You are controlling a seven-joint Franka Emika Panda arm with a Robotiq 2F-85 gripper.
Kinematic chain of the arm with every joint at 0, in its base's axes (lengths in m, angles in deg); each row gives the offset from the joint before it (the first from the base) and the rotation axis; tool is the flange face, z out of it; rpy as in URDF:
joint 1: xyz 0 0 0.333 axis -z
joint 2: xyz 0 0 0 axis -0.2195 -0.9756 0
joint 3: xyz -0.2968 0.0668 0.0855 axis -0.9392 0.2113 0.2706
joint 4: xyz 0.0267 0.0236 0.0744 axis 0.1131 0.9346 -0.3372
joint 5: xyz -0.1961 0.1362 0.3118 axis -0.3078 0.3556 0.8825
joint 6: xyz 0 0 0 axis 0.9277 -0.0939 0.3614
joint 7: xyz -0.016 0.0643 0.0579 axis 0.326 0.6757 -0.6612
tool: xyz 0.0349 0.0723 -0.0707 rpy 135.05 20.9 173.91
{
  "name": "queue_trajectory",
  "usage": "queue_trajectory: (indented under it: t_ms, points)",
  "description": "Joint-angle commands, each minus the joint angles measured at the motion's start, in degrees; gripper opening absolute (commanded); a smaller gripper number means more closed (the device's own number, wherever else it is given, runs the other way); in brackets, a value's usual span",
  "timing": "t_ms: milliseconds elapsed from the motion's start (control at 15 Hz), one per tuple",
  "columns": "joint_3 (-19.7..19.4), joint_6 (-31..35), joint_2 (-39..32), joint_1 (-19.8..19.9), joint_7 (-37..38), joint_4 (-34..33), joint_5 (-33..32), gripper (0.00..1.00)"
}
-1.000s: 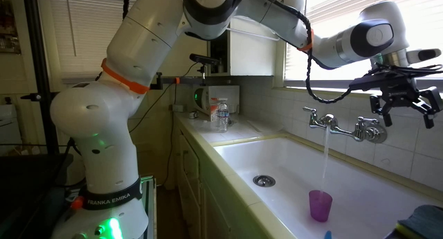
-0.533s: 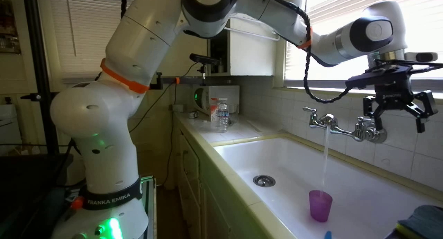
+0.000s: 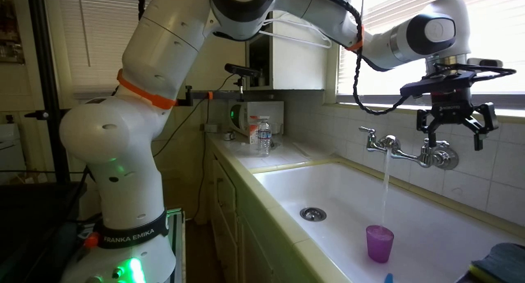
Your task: Open then close the tap using the right handle
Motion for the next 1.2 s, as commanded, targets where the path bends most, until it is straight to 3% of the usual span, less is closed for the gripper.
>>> queue_trajectory:
  t_ms: [0,400,1133]
  points:
    - [0.7,3.5,0.5,0.5,0.5,2.1,3.0,1.00]
    - [0.7,10.8,-1.0,0.6,2.2,2.0,6.6,1.00]
    - [0.5,12.6,-1.7,0.7,3.3,1.6,7.6,1.00]
